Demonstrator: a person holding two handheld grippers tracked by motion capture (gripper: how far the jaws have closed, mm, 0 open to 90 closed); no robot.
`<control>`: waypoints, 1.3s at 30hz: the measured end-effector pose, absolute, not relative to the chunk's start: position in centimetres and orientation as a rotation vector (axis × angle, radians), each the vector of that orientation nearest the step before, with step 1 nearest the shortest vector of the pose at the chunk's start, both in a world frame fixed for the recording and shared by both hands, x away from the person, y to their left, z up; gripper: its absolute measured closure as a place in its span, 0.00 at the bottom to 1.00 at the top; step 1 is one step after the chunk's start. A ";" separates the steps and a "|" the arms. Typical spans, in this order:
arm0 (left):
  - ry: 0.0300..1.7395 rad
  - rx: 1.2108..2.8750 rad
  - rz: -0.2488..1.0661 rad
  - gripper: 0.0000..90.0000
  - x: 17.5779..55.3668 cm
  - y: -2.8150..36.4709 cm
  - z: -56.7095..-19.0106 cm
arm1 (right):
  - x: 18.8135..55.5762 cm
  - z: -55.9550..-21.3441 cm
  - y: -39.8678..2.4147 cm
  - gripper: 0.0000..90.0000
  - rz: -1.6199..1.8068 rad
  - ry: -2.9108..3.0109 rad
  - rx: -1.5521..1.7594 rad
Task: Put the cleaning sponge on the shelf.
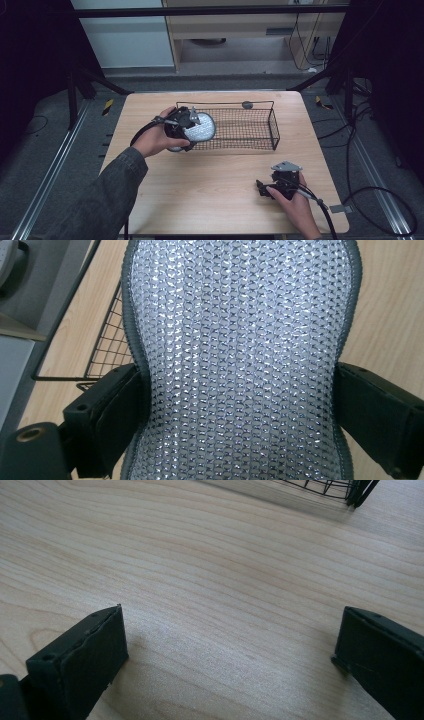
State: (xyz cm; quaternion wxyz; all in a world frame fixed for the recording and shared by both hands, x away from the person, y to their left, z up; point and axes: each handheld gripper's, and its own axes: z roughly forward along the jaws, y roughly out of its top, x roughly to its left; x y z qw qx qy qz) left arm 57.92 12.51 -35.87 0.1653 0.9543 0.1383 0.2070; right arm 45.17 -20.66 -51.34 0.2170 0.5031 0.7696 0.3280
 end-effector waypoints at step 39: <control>0.215 2.723 0.774 0.09 61.2 8.7 -35.3 | 45.2 -51.3 -20.5 0.01 0.904 2.122 1.397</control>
